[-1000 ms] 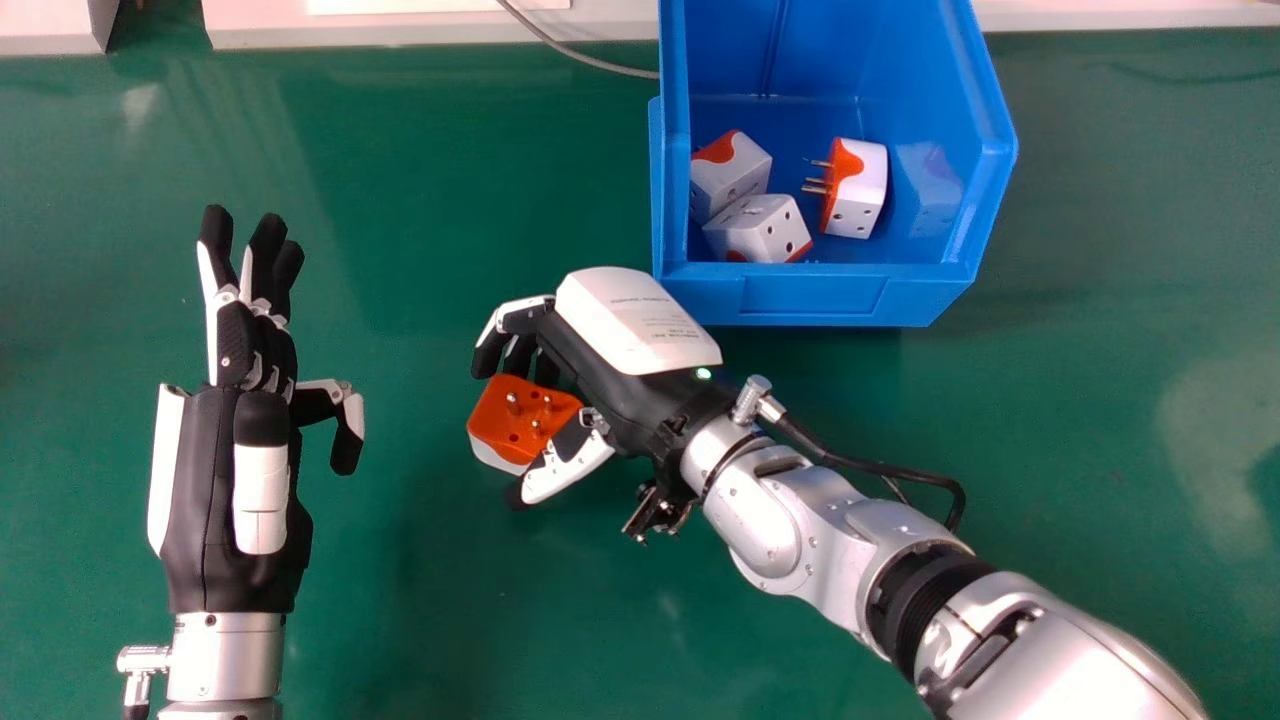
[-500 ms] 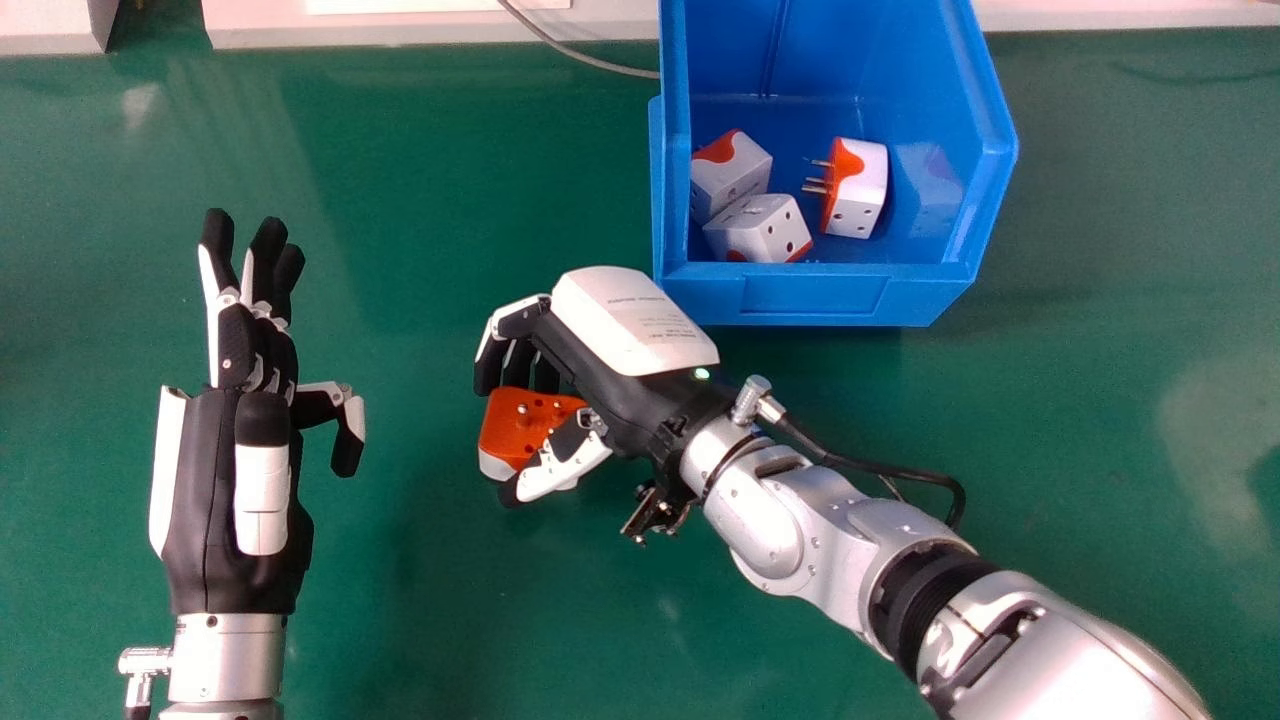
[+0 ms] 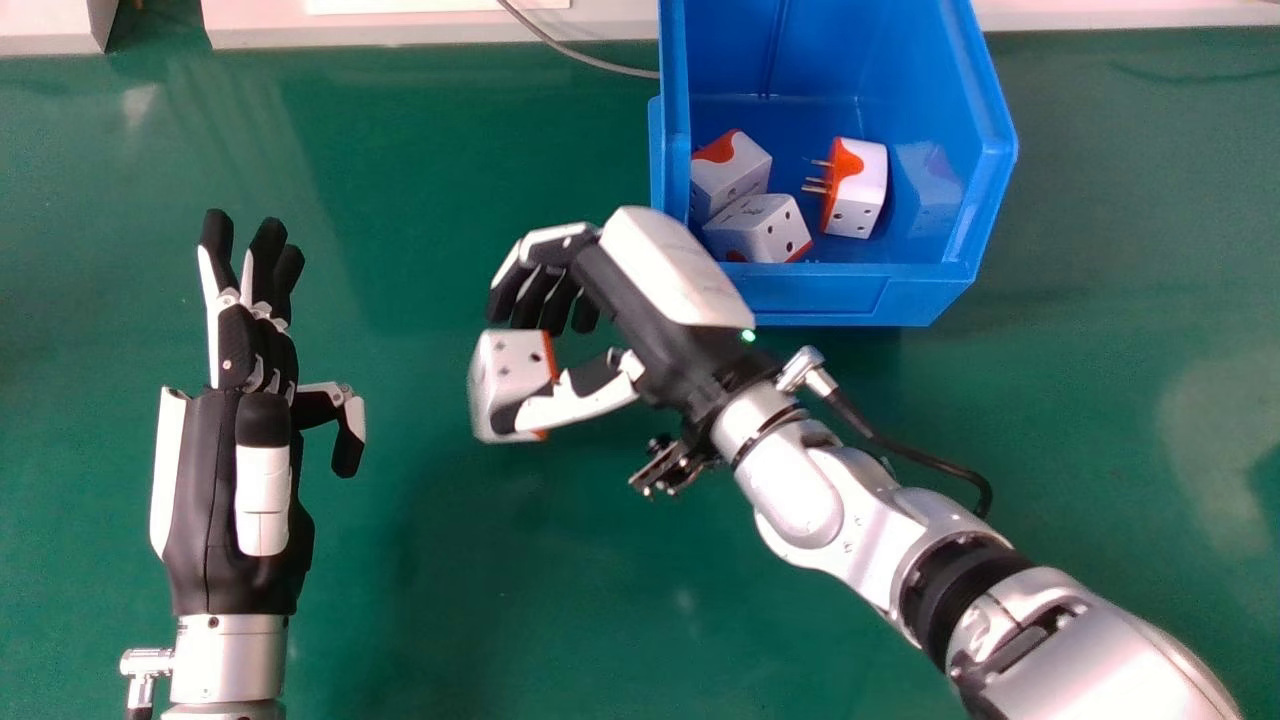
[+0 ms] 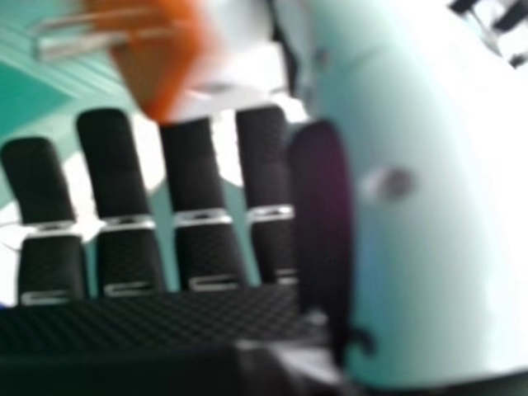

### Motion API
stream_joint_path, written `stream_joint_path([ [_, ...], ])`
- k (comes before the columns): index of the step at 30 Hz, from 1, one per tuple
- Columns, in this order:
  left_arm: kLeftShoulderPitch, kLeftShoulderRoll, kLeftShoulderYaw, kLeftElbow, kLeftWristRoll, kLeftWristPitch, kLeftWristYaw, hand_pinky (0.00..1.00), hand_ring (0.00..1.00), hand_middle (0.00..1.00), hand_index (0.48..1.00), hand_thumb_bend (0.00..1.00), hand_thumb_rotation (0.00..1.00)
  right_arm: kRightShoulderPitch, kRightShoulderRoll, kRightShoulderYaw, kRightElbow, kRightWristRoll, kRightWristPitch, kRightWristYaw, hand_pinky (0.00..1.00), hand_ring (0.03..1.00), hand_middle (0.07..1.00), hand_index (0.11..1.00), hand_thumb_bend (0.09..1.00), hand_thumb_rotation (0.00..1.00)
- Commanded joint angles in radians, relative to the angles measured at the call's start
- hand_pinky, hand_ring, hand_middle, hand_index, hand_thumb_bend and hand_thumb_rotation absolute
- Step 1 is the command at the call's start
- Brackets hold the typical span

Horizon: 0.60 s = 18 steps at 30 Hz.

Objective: Pick all objects and put in blue box

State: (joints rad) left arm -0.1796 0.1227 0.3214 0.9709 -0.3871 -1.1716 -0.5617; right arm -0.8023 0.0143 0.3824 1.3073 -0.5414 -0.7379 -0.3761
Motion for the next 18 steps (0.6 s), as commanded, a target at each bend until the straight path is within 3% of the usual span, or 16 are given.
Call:
stream_joint_path([
  [1, -0.002, -0.004, -0.002, -0.007, 0.015, -0.026, 0.005, 0.00, 1.00, 1.00, 1.000, 1.00, 0.96, 0.007, -0.018, -0.031, -0.039, 0.042, -0.057, 0.019, 0.41, 0.459, 0.477, 0.500, 0.529, 0.00],
  [8, -0.009, 0.003, 0.002, 0.016, 0.034, -0.033, 0.019, 0.00, 1.00, 1.00, 1.000, 1.00, 0.96, 0.020, -0.049, -0.078, -0.083, 0.079, -0.149, 0.030, 0.39, 0.441, 0.474, 0.502, 0.528, 0.00],
  [12, -0.005, 0.004, -0.002, 0.007, 0.045, -0.035, 0.032, 0.00, 1.00, 1.00, 1.000, 1.00, 0.96, 0.022, -0.051, -0.111, -0.096, 0.114, -0.194, 0.052, 0.38, 0.440, 0.473, 0.502, 0.528, 0.00],
  [18, -0.009, 0.011, -0.004, 0.013, 0.032, -0.029, 0.018, 0.00, 1.00, 1.00, 1.000, 1.00, 0.96, 0.019, -0.052, -0.141, -0.103, 0.142, -0.218, 0.078, 0.37, 0.442, 0.472, 0.503, 0.528, 0.00],
])
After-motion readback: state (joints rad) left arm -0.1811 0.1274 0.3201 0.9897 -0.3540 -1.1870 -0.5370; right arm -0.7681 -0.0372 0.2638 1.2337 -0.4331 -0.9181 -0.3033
